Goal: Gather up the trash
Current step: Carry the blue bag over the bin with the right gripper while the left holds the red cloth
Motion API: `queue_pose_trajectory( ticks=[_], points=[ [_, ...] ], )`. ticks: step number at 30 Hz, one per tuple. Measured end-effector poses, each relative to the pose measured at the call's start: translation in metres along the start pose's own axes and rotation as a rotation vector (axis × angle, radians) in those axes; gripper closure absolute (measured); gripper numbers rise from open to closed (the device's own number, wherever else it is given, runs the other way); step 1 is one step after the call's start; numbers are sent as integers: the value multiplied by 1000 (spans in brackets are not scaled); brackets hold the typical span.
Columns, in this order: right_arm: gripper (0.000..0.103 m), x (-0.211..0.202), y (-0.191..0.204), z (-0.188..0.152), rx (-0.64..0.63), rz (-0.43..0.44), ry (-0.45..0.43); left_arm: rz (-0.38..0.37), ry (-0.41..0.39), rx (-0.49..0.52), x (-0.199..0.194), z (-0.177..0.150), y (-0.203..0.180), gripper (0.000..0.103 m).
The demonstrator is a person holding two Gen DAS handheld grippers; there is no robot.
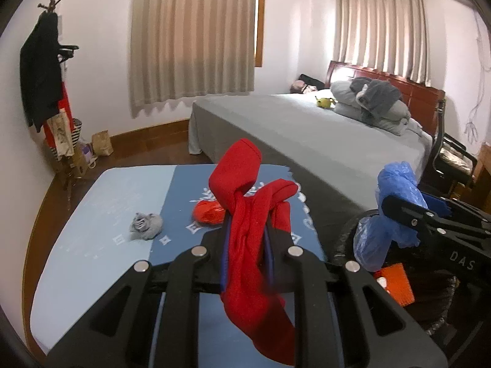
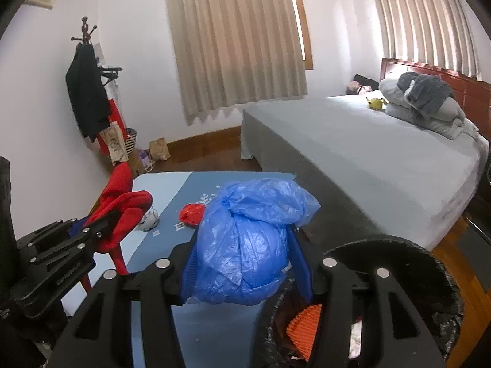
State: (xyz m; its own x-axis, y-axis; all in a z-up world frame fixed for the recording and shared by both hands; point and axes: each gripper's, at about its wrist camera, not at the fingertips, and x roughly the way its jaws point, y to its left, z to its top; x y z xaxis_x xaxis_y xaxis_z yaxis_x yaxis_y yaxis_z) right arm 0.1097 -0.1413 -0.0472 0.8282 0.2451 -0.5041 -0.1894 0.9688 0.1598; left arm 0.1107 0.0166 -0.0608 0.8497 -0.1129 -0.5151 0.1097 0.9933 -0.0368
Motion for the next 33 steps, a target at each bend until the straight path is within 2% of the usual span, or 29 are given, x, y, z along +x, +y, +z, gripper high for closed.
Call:
queue_pose_trajectory(
  ticks=[14, 33],
  points=[
    [51, -35, -34, -4, 43, -70, -38, -77, -27, 60, -9, 7, -49, 86],
    [51, -67, -91, -21, 107, -212, -39, -206, -24, 148, -4, 2, -113, 86]
  ],
)
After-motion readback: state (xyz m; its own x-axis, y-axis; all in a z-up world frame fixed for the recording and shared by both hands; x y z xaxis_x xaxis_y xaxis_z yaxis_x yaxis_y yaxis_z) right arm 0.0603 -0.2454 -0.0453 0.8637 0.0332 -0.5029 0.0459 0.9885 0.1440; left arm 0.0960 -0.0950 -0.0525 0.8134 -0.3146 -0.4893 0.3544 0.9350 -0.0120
